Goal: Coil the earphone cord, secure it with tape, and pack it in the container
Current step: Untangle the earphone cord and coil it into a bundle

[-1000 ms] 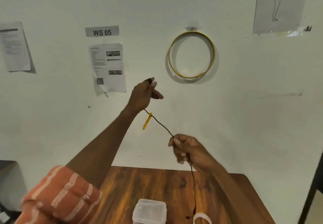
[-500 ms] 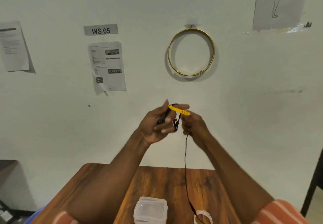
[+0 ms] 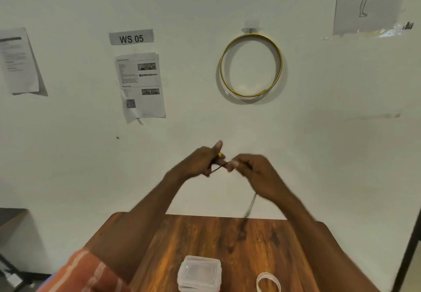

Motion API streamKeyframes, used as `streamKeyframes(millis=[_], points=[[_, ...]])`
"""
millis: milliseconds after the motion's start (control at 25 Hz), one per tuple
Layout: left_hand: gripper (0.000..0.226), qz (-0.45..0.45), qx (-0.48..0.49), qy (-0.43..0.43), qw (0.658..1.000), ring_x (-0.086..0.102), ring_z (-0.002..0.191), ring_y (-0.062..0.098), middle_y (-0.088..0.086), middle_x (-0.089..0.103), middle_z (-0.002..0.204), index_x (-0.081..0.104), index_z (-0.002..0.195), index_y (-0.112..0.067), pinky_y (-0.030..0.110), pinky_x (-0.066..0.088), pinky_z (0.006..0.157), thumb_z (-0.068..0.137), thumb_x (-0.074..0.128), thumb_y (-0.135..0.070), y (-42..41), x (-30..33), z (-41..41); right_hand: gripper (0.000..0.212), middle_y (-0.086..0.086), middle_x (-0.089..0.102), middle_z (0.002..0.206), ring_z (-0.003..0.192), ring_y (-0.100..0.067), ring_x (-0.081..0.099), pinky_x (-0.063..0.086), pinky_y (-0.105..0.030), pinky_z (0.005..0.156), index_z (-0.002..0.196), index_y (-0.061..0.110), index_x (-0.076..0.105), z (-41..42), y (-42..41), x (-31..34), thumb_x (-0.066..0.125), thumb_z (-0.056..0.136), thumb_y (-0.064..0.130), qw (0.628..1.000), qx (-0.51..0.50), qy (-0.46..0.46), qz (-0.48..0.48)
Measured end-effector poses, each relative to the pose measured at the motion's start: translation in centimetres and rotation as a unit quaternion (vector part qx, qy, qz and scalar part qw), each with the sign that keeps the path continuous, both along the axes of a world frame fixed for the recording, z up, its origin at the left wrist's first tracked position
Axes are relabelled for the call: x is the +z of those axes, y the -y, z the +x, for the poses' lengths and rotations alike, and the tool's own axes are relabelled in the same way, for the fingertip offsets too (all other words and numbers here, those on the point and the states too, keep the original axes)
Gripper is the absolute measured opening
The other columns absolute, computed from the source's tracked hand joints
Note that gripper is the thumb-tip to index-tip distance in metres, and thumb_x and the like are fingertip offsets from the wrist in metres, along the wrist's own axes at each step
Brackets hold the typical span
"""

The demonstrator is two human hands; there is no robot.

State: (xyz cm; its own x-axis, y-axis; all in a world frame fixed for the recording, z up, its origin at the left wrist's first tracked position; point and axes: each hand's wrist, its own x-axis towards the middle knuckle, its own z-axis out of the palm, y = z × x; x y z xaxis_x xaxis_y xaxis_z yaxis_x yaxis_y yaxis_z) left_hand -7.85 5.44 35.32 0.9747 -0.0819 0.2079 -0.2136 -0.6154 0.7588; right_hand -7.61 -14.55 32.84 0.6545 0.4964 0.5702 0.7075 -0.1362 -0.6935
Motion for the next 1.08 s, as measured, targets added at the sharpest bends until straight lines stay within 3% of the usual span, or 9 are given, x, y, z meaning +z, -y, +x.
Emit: streamKeyframes(millis=[120,280,440,600,720,800,920,1000,1080], points=[[0.088,-0.081,-0.098,-0.089,0.988,0.042,0.060,0.016,0.010,0.077,0.094,0.070,0.106,0.002,0.026,0.038,0.057,0.097,0.012,-0.064,2.3,-2.7,-1.9,0.027,0.009,0.061,0.066,0.060,-0.002,0.048,0.038,-0.016,0.062,0.078,0.011,0.071,2.2,0.1,2.5,0.054,0.099,0.017,1.000,-0.004,0.023,-0.006],[0.077,-0.314,-0.162,-0.054,0.934,0.030,0.041,0.012,0.004,0.054,0.048,0.064,0.099,0.016,0.030,0.020,0.046,0.100,0.025,-0.051,4.0,-3.9,-3.3,0.031,0.016,0.048,0.050,0.049,-0.002,0.039,0.033,-0.014,0.050,0.076,0.006,0.068,4.9,0.0,2.0,0.053,0.100,0.019,0.998,-0.015,-0.045,0.027],[0.062,-0.479,-0.148,0.032,0.864,0.036,0.035,0.008,0.000,0.071,0.064,0.058,0.108,0.007,0.023,0.023,0.042,0.103,0.021,-0.043,3.9,-0.7,-2.1,0.035,0.011,0.043,0.052,0.049,-0.011,0.036,0.028,-0.023,0.046,0.075,0.019,0.070,4.5,-1.5,-4.7,0.049,0.102,0.026,0.986,0.006,-0.159,0.053],[0.046,-0.377,0.021,0.134,0.916,0.067,0.060,0.016,0.001,0.075,0.110,0.057,0.117,-0.008,0.020,0.040,0.047,0.102,0.035,-0.045,1.2,0.6,1.0,0.022,0.009,0.051,0.059,0.055,-0.008,0.046,0.041,-0.021,0.054,0.103,0.015,0.070,0.5,-2.6,-8.8,0.049,0.102,0.019,0.975,0.072,-0.206,-0.032],[0.025,-0.134,0.082,0.108,0.982,0.071,0.059,0.026,0.004,0.075,0.111,0.058,0.100,-0.018,0.022,0.043,0.047,0.101,0.043,-0.037,-0.4,-1.8,1.9,0.017,0.012,0.063,0.067,0.060,-0.007,0.056,0.045,-0.019,0.057,0.102,0.018,0.071,-1.1,-1.2,-6.0,0.055,0.099,0.022,0.985,0.068,-0.136,-0.081],[0.034,-0.028,0.020,0.036,0.999,0.063,0.051,0.034,0.005,0.078,0.096,0.062,0.096,-0.013,0.023,0.041,0.046,0.102,0.040,-0.039,-0.2,-4.1,1.4,0.016,0.007,0.071,0.078,0.072,-0.010,0.064,0.048,-0.028,0.068,0.093,0.020,0.074,-0.4,0.0,-2.8,0.060,0.096,0.026,0.990,0.019,-0.019,-0.139],[0.065,-0.141,-0.119,-0.091,0.979,0.038,0.039,0.021,0.015,0.070,0.068,0.068,0.105,0.004,0.028,0.030,0.046,0.103,0.026,-0.046,2.3,-6.5,-1.0,0.014,0.007,0.074,0.080,0.076,-0.007,0.067,0.052,-0.030,0.073,0.088,0.019,0.076,2.4,1.6,1.0,0.064,0.092,0.025,0.987,-0.026,0.052,-0.150],[0.081,-0.292,-0.184,-0.138,0.928,0.026,0.032,0.012,0.009,0.056,0.049,0.068,0.104,0.007,0.028,0.024,0.047,0.101,0.017,-0.055,3.9,-7.2,-1.8,0.011,-0.001,0.077,0.085,0.080,-0.010,0.070,0.053,-0.026,0.076,0.089,0.012,0.077,4.0,2.0,1.4,0.067,0.091,0.017,0.996,0.000,0.000,-0.089],[0.083,-0.405,-0.246,-0.159,0.866,0.024,0.027,0.007,0.002,0.044,0.040,0.068,0.097,0.007,0.021,0.023,0.040,0.099,0.017,-0.058,4.7,-7.0,-1.7,0.010,-0.004,0.073,0.076,0.064,-0.011,0.063,0.050,-0.027,0.059,0.085,0.013,0.077,4.9,1.6,-0.3,0.069,0.090,0.016,0.997,-0.016,-0.081,0.005]])
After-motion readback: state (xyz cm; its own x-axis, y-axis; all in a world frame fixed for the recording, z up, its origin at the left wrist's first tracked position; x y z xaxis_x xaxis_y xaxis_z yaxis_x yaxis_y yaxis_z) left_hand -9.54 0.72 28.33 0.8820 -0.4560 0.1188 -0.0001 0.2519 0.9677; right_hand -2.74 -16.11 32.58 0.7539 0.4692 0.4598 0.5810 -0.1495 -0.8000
